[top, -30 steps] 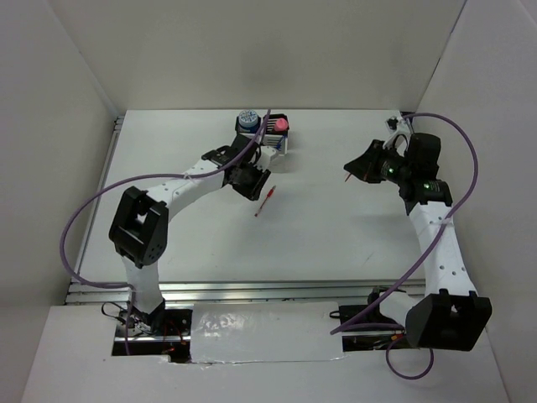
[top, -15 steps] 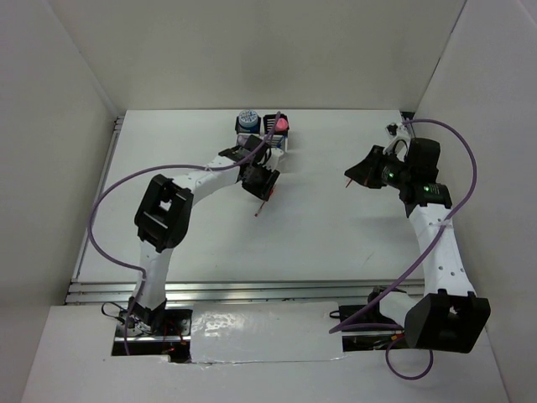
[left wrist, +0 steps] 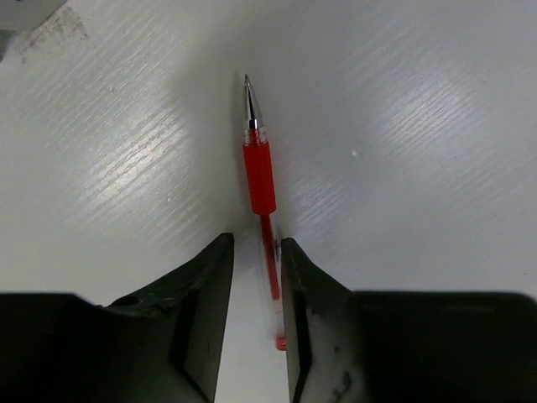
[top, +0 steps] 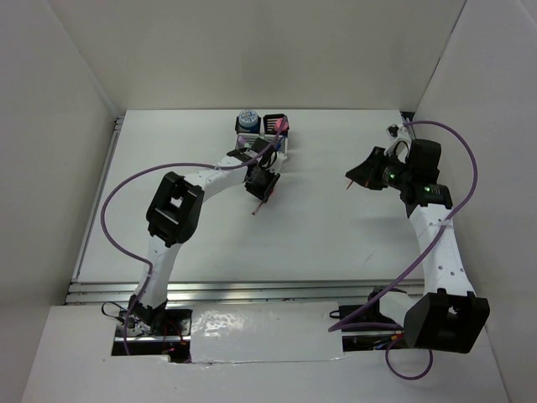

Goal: Sort the stationery into containers
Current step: Pick up the pen from the storage box, then close the pen cap on the pen.

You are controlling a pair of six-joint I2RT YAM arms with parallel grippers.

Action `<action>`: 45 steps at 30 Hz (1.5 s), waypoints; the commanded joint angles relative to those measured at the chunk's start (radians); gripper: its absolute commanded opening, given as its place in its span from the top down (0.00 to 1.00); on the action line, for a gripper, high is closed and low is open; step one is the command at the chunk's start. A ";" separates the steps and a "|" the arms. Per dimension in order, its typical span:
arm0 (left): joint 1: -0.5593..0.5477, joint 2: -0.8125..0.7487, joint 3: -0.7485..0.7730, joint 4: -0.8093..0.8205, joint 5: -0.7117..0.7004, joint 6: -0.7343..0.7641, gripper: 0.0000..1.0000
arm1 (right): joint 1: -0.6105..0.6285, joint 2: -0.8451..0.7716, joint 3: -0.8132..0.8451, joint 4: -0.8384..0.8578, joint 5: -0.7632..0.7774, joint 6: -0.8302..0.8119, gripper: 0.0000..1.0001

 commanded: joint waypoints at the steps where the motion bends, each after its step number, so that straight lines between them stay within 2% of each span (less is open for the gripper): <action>1: -0.006 0.029 0.010 -0.079 -0.022 -0.003 0.61 | -0.007 -0.010 0.027 -0.008 -0.013 -0.024 1.00; 2: -0.006 0.027 -0.005 -0.088 -0.020 -0.001 0.67 | -0.002 -0.008 0.032 -0.011 -0.011 -0.024 1.00; 4: -0.007 0.023 -0.025 -0.114 -0.003 0.000 0.72 | 0.009 -0.008 0.044 -0.019 -0.005 -0.029 1.00; 7: -0.009 -0.048 -0.137 -0.099 0.015 0.000 0.93 | 0.065 -0.020 0.049 -0.020 0.018 -0.033 1.00; 9: -0.010 -0.089 -0.180 -0.090 0.067 0.006 1.00 | 0.127 -0.037 0.041 -0.005 0.039 -0.029 1.00; 12: 0.002 -0.209 -0.264 -0.041 0.182 0.006 1.00 | 0.174 -0.034 0.055 0.004 -0.005 -0.029 1.00; 16: 0.042 -0.501 -0.399 0.097 0.403 -0.056 1.00 | 0.196 -0.016 0.127 -0.028 -0.069 -0.068 1.00; 20: 0.063 -0.725 -0.484 0.275 0.560 -0.112 1.00 | 0.211 -0.002 0.252 -0.062 -0.121 -0.113 1.00; 24: 0.062 -0.903 -0.537 0.389 0.695 -0.170 1.00 | 0.214 0.018 0.352 -0.027 -0.238 -0.072 1.00; 26: 0.047 -0.936 -0.548 0.409 0.731 -0.204 1.00 | 0.219 0.012 0.374 0.024 -0.287 0.005 1.00; 30: 0.024 -0.968 -0.527 0.407 0.787 -0.250 1.00 | 0.228 -0.019 0.340 0.277 -0.332 0.157 1.00; 35: 0.007 -0.984 -0.510 0.426 0.778 -0.284 1.00 | 0.272 -0.046 0.245 0.559 -0.385 0.339 1.00; 45: -0.027 -0.944 -0.456 0.452 0.773 -0.308 1.00 | 0.348 0.000 0.145 0.638 -0.442 0.484 1.00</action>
